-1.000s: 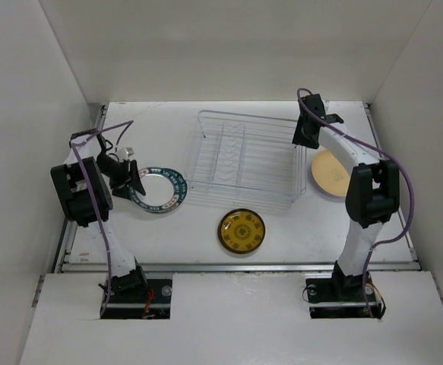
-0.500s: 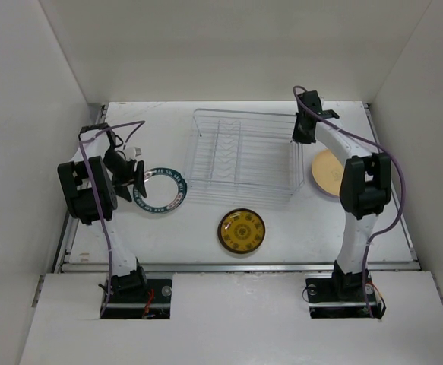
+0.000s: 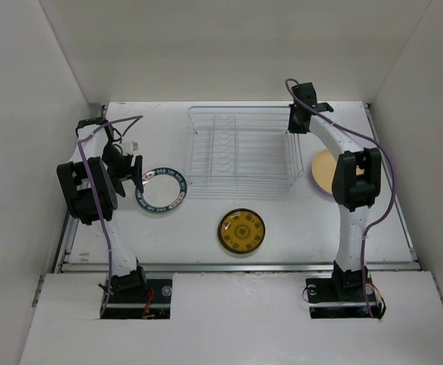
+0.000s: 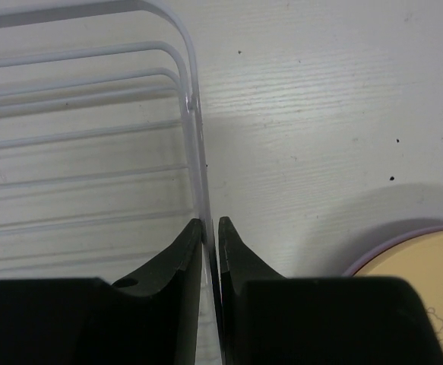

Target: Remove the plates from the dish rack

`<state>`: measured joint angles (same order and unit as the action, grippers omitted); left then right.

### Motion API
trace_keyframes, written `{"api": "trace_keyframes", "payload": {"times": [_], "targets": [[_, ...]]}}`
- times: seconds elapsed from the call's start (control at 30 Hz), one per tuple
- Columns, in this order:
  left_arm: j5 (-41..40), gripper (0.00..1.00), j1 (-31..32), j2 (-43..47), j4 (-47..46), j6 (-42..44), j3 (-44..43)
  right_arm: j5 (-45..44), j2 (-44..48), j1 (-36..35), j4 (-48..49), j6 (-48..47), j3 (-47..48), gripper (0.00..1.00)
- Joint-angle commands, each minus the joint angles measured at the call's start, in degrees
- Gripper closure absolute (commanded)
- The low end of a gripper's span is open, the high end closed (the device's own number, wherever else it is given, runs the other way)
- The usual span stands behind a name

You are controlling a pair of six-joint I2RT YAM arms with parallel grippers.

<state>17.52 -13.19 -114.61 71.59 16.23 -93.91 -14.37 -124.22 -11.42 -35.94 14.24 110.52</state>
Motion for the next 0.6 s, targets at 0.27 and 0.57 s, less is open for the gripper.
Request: {"api": "trace_keyframes", "payload": {"times": [0.27,0.57], "targets": [[0.06,0.36,0.27,6.32,3.38,-0.67,-2.77,-6.37,4.85,0.08,5.09,-3.26,4.71,0.15],[-5.11,0.36,0.27,17.3,-2.68,-6.55,-2.77,-2.33,29.19,0.08,6.68,-0.45,-10.21,0.0]]}}
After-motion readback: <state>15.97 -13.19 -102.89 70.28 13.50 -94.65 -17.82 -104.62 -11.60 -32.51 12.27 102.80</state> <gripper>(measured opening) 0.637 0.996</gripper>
